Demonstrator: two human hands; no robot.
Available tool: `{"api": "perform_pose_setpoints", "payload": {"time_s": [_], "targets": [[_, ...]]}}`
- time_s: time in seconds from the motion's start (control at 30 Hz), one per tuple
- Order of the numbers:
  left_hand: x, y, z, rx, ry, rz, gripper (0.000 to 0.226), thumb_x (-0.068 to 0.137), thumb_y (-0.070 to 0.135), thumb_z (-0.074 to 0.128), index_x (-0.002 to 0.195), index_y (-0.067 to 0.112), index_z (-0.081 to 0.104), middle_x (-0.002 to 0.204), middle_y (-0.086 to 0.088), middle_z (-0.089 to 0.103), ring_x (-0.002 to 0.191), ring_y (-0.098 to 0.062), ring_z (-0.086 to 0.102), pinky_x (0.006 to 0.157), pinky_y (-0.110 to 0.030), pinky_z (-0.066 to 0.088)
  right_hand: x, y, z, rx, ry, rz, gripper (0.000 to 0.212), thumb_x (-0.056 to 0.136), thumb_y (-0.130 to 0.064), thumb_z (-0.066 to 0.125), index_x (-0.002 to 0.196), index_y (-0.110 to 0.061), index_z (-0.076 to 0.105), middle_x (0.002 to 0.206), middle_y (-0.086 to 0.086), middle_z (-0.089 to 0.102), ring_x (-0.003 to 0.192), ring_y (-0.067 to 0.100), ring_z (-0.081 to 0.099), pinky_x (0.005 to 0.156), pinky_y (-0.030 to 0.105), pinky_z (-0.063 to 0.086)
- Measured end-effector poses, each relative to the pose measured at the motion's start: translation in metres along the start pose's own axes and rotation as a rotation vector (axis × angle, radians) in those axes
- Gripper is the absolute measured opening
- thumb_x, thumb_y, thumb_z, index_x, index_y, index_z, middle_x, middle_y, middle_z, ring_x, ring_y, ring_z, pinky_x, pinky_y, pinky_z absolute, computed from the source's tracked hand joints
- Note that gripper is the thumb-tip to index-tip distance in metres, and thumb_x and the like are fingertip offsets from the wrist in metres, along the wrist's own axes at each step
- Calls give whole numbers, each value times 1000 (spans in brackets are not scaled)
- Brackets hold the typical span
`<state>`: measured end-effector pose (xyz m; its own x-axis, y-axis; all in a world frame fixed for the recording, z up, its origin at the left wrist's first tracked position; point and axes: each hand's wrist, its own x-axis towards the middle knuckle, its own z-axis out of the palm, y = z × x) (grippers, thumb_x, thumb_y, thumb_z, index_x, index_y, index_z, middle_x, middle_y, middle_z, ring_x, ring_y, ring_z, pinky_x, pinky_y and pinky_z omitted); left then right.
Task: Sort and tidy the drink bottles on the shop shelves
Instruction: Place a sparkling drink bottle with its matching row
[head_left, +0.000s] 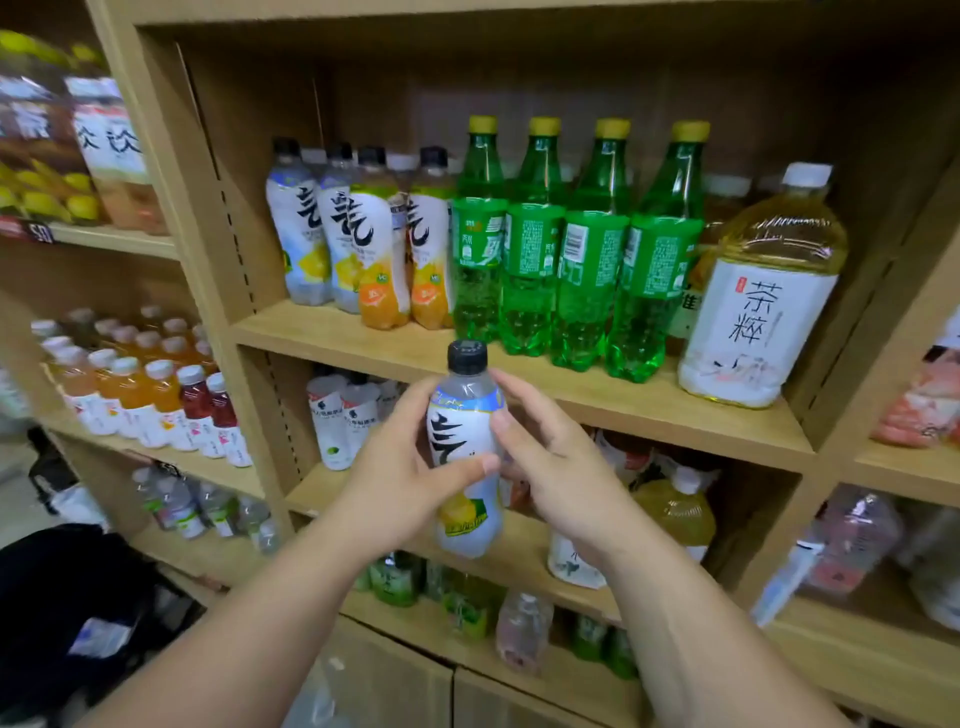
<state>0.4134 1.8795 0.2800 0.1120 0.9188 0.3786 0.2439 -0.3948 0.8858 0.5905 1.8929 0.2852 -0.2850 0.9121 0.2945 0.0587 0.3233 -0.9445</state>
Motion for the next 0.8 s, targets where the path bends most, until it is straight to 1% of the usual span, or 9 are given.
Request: {"api": "perform_pose_setpoints", "payload": {"time_s": [0.07, 0.17, 0.27, 0.33, 0.4, 0.47, 0.57, 0.7, 0.8], "targets": [[9, 15, -9, 30, 52, 32, 64, 82, 10, 83, 137, 26, 53, 118, 16, 71, 109, -5, 68, 88, -20, 53, 14, -12, 1, -11, -4, -31, 38, 95, -49, 57, 132, -59, 55, 126, -10, 70, 118, 16, 67, 104, 55, 51], [23, 33, -24, 21, 139, 47, 61, 84, 15, 81, 137, 28, 53, 112, 12, 74, 97, -3, 70, 74, -19, 52, 33, -24, 3, -53, -37, -69, 36, 99, -44, 55, 126, -66, 52, 126, -10, 68, 118, 14, 66, 101, 53, 53], [37, 46, -43, 37, 222, 69, 61, 86, 23, 81, 138, 31, 51, 118, 11, 72, 107, -8, 70, 87, -36, 56, 51, -31, 11, -111, -81, -87, 40, 106, -34, 48, 126, -69, 47, 128, -12, 64, 121, 9, 61, 101, 48, 54], [47, 51, -60, 23, 282, 65, 55, 87, 25, 80, 133, 33, 52, 116, 10, 73, 106, -11, 71, 87, -44, 58, 61, -33, 20, -136, -97, -94, 41, 108, -29, 48, 132, -62, 47, 132, -14, 61, 124, 9, 58, 103, 44, 53], [60, 53, -77, 37, 322, 67, 50, 86, 29, 81, 127, 36, 55, 114, 9, 73, 104, -13, 72, 82, -45, 59, 72, -35, 32, -171, -105, -121, 46, 106, -23, 54, 142, -51, 47, 136, -19, 57, 127, 7, 55, 103, 36, 51], [71, 53, -94, 57, 338, 59, 51, 84, 32, 82, 127, 37, 55, 112, 10, 73, 99, -11, 72, 71, -36, 58, 84, -38, 46, -224, -107, -159, 55, 102, -18, 60, 149, -41, 44, 138, -16, 56, 127, 7, 55, 102, 29, 49], [88, 48, -117, 72, 368, 62, 50, 87, 26, 80, 129, 33, 55, 108, 12, 72, 92, -3, 70, 62, -17, 50, 108, -35, 67, -297, -88, -211, 65, 99, -20, 65, 154, -41, 36, 147, -10, 52, 131, 11, 52, 107, 37, 49], [112, 33, -148, 87, 345, 55, 49, 89, 25, 79, 129, 33, 54, 107, 15, 72, 89, 4, 69, 58, -10, 48, 143, -24, 97, -371, -55, -233, 76, 96, -28, 69, 154, -49, 25, 153, -12, 46, 135, 7, 49, 110, 42, 48], [133, 18, -173, 93, 318, 52, 50, 88, 23, 80, 130, 30, 54, 107, 14, 72, 84, 7, 68, 56, -8, 47, 167, -14, 120, -396, -9, -223, 83, 93, -29, 73, 155, -49, 22, 155, -10, 43, 140, 10, 44, 110, 44, 47]]}}
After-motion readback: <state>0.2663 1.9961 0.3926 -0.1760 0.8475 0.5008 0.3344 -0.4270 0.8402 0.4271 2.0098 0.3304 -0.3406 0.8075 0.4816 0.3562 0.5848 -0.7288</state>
